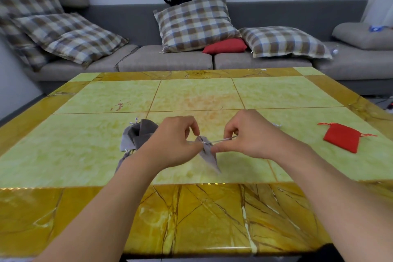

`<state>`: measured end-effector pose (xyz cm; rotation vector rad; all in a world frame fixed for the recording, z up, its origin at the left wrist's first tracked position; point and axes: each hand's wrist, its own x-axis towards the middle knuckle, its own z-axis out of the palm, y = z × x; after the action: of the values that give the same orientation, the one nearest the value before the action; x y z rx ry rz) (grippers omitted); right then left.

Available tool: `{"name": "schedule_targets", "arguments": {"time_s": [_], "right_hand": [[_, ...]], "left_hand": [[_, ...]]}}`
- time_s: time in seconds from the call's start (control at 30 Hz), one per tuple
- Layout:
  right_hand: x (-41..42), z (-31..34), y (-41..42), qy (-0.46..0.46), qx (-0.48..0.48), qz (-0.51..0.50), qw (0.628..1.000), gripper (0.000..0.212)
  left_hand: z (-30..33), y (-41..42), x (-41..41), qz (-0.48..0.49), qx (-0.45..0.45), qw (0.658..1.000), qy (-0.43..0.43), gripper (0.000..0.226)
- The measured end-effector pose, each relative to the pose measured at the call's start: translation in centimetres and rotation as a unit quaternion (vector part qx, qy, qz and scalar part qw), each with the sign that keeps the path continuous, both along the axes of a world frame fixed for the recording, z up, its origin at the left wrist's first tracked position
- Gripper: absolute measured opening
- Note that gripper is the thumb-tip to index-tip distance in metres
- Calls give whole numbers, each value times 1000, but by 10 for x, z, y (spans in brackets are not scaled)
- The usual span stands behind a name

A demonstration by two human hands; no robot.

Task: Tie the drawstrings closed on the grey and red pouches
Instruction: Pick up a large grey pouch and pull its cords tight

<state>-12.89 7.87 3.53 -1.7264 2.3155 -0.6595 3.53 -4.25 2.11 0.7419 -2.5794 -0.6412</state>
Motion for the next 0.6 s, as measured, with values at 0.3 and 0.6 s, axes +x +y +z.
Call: {"name": "schedule_targets", "arguments": {"time_s": [0.3,0.6], "right_hand": [[-3,-3,-2,-128,-48,-25,990,52],[-4,-9,-8,-163,-38,-9,986,48]], "left_hand": [[2,-2,4,-60,107,992,17,23],[12,24,-9,-100,346,918,164,31]]}}
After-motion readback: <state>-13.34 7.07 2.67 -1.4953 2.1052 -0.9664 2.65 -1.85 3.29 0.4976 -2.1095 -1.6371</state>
